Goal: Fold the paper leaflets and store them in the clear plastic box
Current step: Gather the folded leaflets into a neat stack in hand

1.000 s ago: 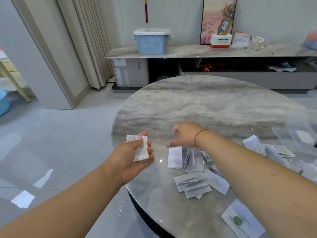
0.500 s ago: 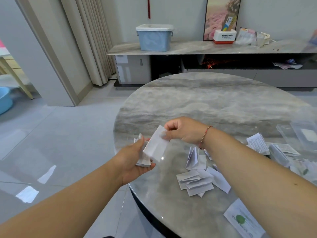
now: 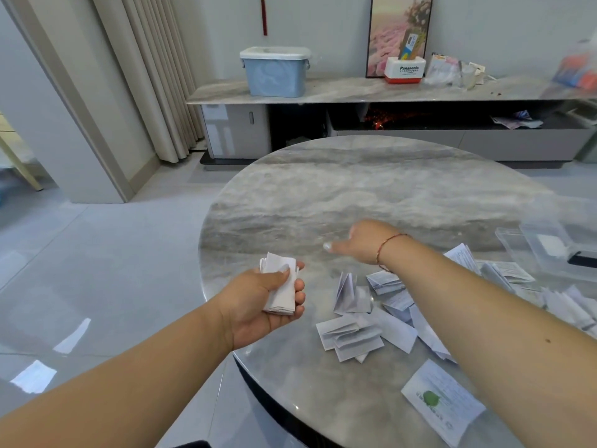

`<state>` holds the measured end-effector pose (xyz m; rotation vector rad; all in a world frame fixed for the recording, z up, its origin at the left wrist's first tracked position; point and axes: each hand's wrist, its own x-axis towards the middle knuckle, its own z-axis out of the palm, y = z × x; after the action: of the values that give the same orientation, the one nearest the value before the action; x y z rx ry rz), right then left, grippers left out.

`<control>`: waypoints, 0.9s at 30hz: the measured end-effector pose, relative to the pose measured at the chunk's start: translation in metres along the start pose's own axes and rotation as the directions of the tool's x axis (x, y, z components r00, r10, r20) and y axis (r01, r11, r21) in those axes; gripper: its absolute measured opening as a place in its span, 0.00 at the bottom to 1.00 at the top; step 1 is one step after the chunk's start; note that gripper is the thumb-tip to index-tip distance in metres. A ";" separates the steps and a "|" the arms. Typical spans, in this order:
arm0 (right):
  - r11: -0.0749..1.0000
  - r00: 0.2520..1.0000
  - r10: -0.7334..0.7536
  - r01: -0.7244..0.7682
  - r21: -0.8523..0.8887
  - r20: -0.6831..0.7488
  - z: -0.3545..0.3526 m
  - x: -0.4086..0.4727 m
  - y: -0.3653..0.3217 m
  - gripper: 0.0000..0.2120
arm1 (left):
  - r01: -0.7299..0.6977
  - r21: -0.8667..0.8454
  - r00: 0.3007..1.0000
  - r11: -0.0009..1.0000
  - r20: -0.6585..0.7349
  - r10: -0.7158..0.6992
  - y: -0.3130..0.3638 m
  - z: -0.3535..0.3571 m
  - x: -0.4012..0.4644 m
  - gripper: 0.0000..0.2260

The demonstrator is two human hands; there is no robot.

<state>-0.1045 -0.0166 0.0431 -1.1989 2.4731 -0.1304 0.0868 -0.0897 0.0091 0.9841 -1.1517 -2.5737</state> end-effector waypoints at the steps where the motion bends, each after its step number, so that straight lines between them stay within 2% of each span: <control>1: 0.996 0.996 0.070 -0.067 -0.065 0.054 0.008 -0.001 0.005 0.26 | -0.003 0.008 1.000 1.000 -0.029 0.003 -0.002 0.000 0.003 0.11; 2: 0.991 0.987 0.120 -0.113 -0.070 0.104 0.019 -0.002 0.007 0.27 | -0.005 0.015 0.998 1.000 -0.055 0.005 -0.003 0.001 0.005 0.11; 5: 0.989 0.976 0.145 -0.140 -0.040 0.164 0.045 -0.001 0.008 0.14 | -0.004 0.036 0.991 0.999 -0.132 0.009 -0.007 0.002 0.011 0.09; 7: 0.986 0.973 0.158 -0.165 0.032 0.167 0.043 -0.001 0.013 0.13 | 0.003 0.050 0.986 0.999 -0.169 0.006 -0.009 0.002 0.014 0.08; 10: 0.938 0.989 0.066 -0.107 0.330 0.133 0.028 -0.006 0.021 0.09 | -0.014 0.095 0.977 0.995 -0.210 0.034 -0.013 0.001 0.016 0.11; 12: 0.817 0.995 -0.037 -0.024 0.576 0.094 0.022 -0.016 0.015 0.06 | -0.034 0.104 0.977 0.994 -0.205 0.055 -0.015 0.004 0.016 0.13; 14: 0.719 0.992 -0.112 0.038 0.694 0.061 0.021 -0.025 0.003 0.09 | -0.052 0.116 0.986 0.992 -0.152 0.070 -0.015 0.010 0.014 0.16; 16: 0.678 0.993 -0.115 0.059 0.733 0.026 0.026 -0.028 -0.005 0.13 | -0.081 0.133 0.996 0.988 -0.017 0.084 -0.015 0.018 0.010 0.20; 18: 0.630 0.997 -0.080 0.056 0.775 -0.007 0.031 -0.029 -0.012 0.19 | -0.115 0.118 0.992 0.986 0.067 0.107 -0.014 0.021 0.006 0.18; 22: 0.546 0.996 0.025 0.059 0.836 -0.087 0.040 -0.026 -0.018 0.26 | -0.148 0.023 0.988 0.989 0.058 0.146 -0.012 0.021 0.005 0.10; 24: 0.621 0.991 -0.001 0.103 0.777 -0.131 0.043 -0.027 -0.022 0.27 | -0.137 -0.040 0.988 0.990 0.062 0.139 -0.011 0.021 0.005 0.08; 27: 0.715 0.988 -0.111 0.153 0.683 -0.105 0.045 -0.028 -0.026 0.28 | -0.105 -0.079 0.994 0.991 0.023 0.107 -0.010 0.020 0.005 0.09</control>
<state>-0.0529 -0.0072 0.0167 -1.0182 2.0438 -1.0462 0.0719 -0.0720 0.0095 0.8500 -1.0704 -2.5344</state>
